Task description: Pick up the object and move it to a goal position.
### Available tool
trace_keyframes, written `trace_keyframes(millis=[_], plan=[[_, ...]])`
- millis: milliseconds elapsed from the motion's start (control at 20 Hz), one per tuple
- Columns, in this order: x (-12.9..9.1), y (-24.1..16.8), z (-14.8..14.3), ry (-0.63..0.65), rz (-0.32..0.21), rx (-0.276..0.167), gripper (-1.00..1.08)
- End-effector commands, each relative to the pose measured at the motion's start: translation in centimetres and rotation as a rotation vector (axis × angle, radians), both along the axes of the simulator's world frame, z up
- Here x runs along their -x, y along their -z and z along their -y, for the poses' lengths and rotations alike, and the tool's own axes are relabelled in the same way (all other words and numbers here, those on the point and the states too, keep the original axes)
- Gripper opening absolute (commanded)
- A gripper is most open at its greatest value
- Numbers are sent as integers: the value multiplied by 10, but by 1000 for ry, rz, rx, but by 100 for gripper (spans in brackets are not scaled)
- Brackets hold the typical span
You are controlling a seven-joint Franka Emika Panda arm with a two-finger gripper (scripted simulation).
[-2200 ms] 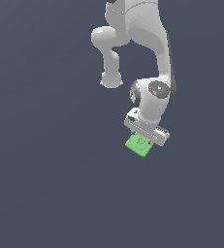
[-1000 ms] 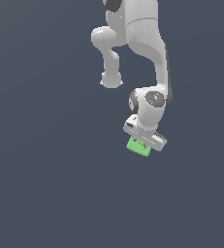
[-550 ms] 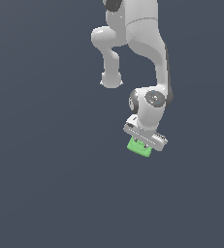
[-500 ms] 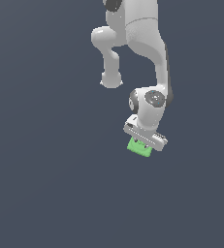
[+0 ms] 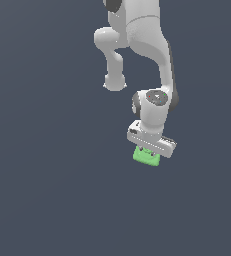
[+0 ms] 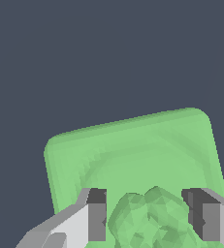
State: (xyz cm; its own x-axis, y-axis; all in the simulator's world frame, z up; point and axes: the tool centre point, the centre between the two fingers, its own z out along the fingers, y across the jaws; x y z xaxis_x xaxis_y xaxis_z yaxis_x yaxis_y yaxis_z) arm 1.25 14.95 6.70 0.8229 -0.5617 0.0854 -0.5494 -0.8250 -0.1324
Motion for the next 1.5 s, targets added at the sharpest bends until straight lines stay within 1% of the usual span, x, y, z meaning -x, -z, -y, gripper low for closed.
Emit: trace_keyframes(millis=[0,400,700,1000,1450], plan=[[-12,-10,0,-27,46,-18,-100],[-54,-51,-2,-130,216,-87,-100],[-78,-85,-4,-203,335,-137,-100],[-96,-117,-6,-267,440,-182,-100],[-113,-161,-7,-349,574,-240,-100]])
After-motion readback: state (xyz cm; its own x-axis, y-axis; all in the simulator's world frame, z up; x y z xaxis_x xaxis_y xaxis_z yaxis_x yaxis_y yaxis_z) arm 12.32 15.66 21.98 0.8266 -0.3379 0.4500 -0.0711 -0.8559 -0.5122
